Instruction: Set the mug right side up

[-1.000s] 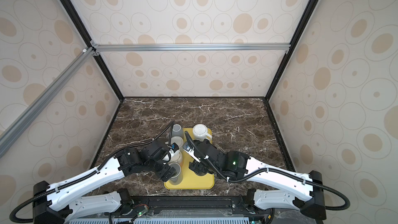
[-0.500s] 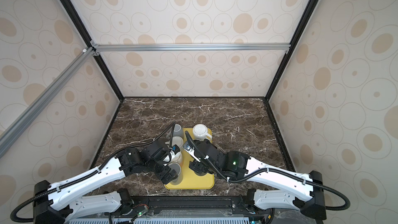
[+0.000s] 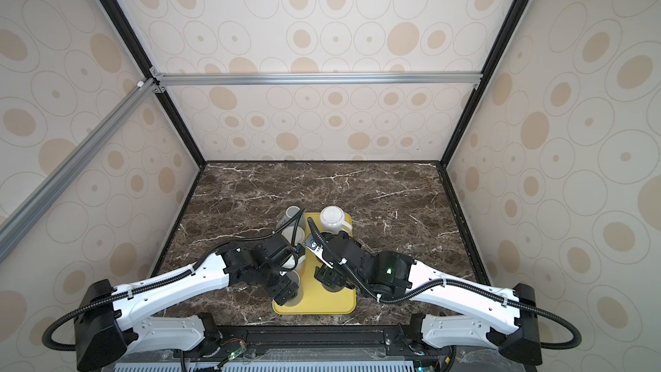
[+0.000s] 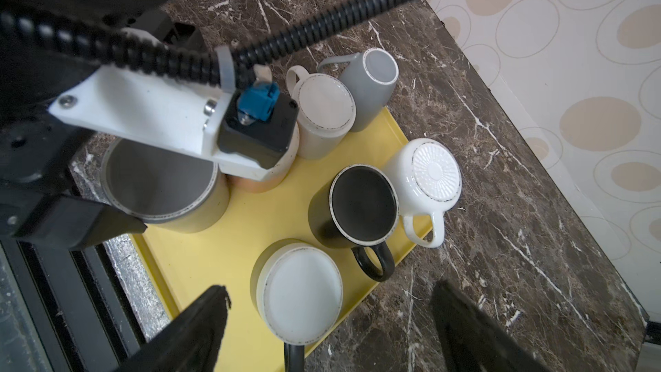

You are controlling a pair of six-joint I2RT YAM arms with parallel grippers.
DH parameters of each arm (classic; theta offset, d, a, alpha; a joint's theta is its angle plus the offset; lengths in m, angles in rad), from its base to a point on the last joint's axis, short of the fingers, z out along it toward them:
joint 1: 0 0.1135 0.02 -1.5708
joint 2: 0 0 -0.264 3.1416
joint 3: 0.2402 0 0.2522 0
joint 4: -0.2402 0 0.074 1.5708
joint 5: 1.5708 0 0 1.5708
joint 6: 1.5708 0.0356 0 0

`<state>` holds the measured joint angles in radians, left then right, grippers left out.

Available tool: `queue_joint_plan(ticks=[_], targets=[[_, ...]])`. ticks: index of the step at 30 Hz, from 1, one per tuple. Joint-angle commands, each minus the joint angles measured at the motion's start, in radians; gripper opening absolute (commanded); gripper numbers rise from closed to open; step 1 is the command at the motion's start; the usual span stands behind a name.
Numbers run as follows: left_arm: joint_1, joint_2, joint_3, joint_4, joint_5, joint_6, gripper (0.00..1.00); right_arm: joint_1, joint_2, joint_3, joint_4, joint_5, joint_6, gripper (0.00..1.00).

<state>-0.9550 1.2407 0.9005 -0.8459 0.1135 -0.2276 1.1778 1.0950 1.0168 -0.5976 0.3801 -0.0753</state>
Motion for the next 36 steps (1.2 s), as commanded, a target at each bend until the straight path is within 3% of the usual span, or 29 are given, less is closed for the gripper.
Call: queue_joint_plan(ticks=[1, 11, 19, 28, 36], targets=[[-0.004, 0.002, 0.028, -0.027, -0.06, -0.014, 0.95, 0.005, -0.01, -0.009, 0.005, 0.019, 0.005, 0.92], [-0.004, 0.004, 0.001, -0.017, -0.013, -0.082, 0.9, 0.005, 0.01, -0.011, 0.021, 0.026, 0.0, 0.93], [-0.015, -0.053, -0.069, 0.032, 0.003, -0.21, 0.87, 0.005, 0.004, -0.008, 0.027, 0.028, 0.004, 0.93], [-0.031, -0.099, -0.081, 0.111, -0.045, -0.352, 0.78, 0.005, -0.036, -0.013, 0.04, 0.028, 0.011, 0.93], [-0.09, -0.075, -0.097, 0.174, -0.118, -0.424, 0.79, 0.005, -0.052, -0.019, 0.041, 0.026, 0.016, 0.93]])
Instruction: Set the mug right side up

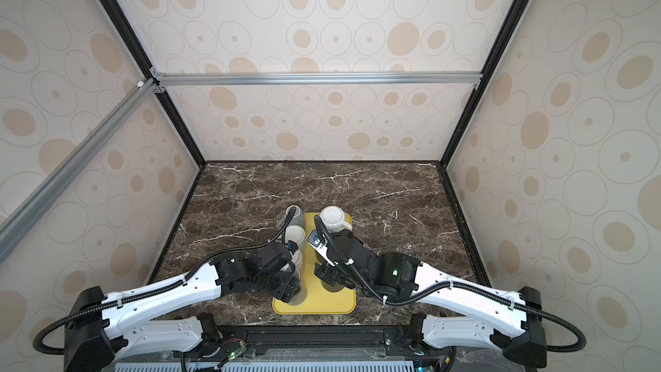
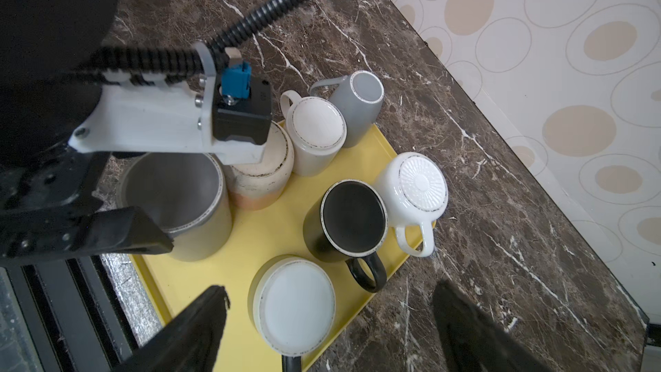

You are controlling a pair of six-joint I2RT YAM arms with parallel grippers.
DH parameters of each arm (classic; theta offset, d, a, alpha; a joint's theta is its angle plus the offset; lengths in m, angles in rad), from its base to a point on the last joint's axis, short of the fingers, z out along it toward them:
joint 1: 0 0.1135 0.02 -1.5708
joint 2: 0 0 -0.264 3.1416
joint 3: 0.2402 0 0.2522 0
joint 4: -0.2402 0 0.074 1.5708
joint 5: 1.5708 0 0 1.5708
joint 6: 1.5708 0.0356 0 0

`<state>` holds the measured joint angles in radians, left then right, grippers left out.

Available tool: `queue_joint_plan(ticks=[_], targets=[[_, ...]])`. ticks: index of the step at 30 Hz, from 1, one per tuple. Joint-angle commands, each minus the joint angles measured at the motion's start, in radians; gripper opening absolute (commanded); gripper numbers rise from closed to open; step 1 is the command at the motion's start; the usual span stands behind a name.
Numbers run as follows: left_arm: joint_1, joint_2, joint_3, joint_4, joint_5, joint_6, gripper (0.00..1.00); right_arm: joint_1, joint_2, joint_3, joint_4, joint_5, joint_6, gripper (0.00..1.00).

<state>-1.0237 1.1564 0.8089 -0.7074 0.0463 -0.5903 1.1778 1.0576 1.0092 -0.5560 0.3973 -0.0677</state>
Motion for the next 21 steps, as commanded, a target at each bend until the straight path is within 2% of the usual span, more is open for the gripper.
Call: queue_joint_plan(ticks=[1, 11, 21], targets=[[-0.026, 0.009, -0.005, 0.042, -0.056, -0.067, 0.8, 0.005, -0.012, -0.011, -0.001, 0.008, 0.009, 0.93], [-0.055, -0.028, -0.007, 0.046, -0.151, -0.097, 0.89, 0.004, -0.011, -0.013, 0.002, 0.011, 0.013, 0.93], [-0.06, -0.053, -0.021, 0.064, -0.149, -0.086, 0.93, 0.005, -0.008, -0.018, 0.002, 0.018, 0.016, 0.93]])
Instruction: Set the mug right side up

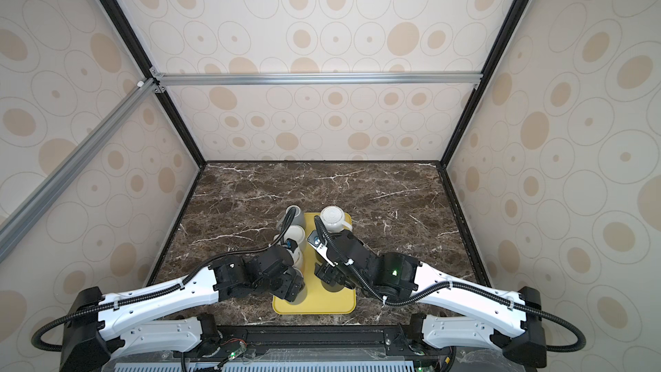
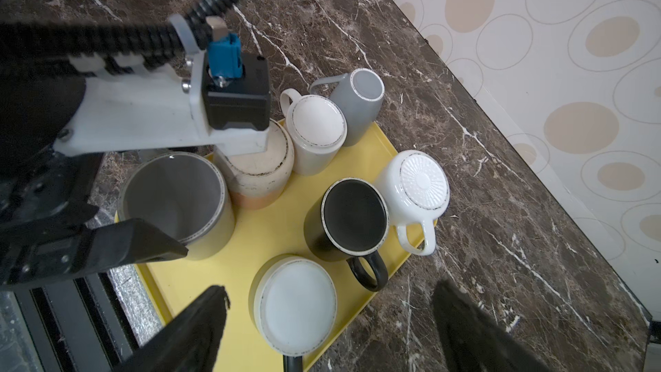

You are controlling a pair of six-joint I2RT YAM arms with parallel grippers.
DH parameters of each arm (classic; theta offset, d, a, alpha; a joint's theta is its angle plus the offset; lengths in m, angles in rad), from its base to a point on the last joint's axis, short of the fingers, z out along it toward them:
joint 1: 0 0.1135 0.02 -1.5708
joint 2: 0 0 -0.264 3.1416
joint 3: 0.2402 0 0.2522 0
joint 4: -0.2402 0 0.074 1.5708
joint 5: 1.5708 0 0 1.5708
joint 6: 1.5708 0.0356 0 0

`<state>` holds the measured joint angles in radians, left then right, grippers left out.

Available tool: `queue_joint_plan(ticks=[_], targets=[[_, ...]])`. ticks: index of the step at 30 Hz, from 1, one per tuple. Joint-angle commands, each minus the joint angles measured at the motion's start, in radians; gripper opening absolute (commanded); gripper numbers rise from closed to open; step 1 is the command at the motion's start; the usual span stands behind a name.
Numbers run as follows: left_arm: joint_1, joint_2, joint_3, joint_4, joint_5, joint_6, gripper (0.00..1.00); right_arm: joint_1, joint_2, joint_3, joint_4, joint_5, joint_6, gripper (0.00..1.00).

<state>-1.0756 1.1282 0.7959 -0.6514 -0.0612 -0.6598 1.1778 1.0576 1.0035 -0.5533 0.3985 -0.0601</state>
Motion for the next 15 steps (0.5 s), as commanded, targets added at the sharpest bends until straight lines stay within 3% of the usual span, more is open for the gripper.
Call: queue_joint_plan(ticks=[1, 6, 15], targets=[[-0.007, -0.028, -0.011, 0.01, -0.043, -0.019, 0.94, 0.005, -0.008, -0.014, 0.002, 0.018, 0.009, 0.93], [-0.021, -0.047, -0.009, 0.013, -0.058, -0.02, 1.0, 0.005, 0.001, -0.012, 0.002, 0.015, 0.007, 0.93], [-0.032, -0.137, 0.007, -0.059, -0.093, -0.014, 0.97, 0.004, -0.009, -0.015, 0.011, 0.016, 0.004, 0.93]])
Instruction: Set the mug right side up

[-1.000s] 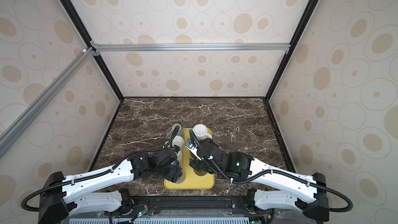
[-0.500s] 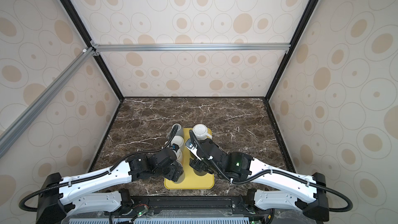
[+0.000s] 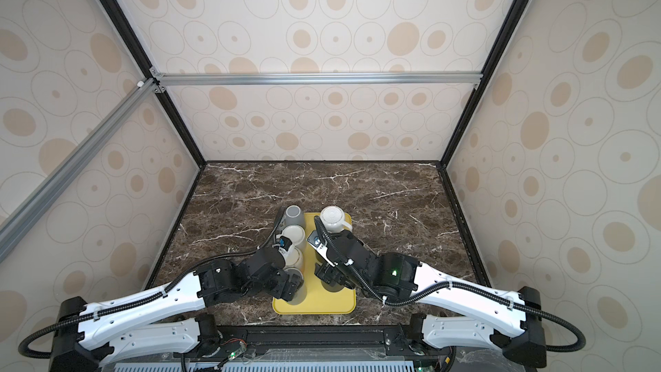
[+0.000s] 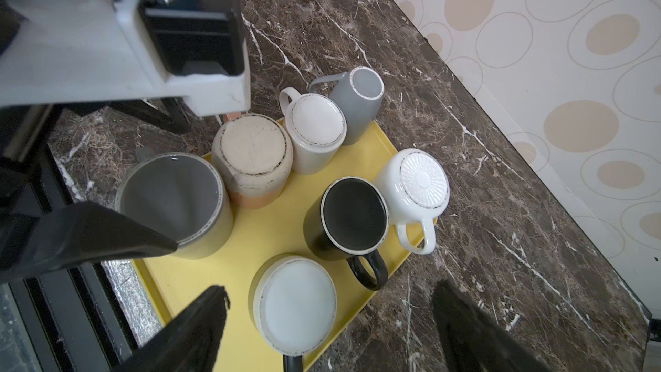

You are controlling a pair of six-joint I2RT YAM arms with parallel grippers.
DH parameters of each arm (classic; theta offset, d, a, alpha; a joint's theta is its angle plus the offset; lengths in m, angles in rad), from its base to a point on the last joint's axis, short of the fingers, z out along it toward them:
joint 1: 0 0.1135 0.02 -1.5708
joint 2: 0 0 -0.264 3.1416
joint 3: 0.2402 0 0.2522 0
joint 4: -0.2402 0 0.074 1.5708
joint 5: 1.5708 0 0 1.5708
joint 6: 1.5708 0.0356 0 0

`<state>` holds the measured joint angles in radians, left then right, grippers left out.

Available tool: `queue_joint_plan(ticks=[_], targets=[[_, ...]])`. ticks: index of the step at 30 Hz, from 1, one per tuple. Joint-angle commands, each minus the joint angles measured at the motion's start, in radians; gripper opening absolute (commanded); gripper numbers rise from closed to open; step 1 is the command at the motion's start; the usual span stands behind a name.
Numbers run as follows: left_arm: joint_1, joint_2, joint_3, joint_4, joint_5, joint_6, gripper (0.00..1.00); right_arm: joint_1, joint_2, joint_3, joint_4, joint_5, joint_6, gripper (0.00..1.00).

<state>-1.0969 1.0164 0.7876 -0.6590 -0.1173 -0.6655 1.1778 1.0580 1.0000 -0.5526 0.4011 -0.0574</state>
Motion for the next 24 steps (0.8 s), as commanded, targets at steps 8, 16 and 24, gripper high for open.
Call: queue_joint_plan(ticks=[8, 16, 24], targets=[[-0.039, -0.123, -0.063, -0.039, -0.019, -0.072, 0.93, 0.005, 0.002, -0.011, 0.015, 0.019, -0.002, 0.93], [-0.062, -0.092, -0.066, -0.047, -0.034, -0.071, 0.9, 0.005, -0.013, -0.016, 0.012, 0.019, -0.005, 0.93], [-0.063, -0.074, -0.063, -0.059, -0.054, -0.079, 0.91, 0.005, -0.009, -0.016, 0.012, 0.011, -0.007, 0.93]])
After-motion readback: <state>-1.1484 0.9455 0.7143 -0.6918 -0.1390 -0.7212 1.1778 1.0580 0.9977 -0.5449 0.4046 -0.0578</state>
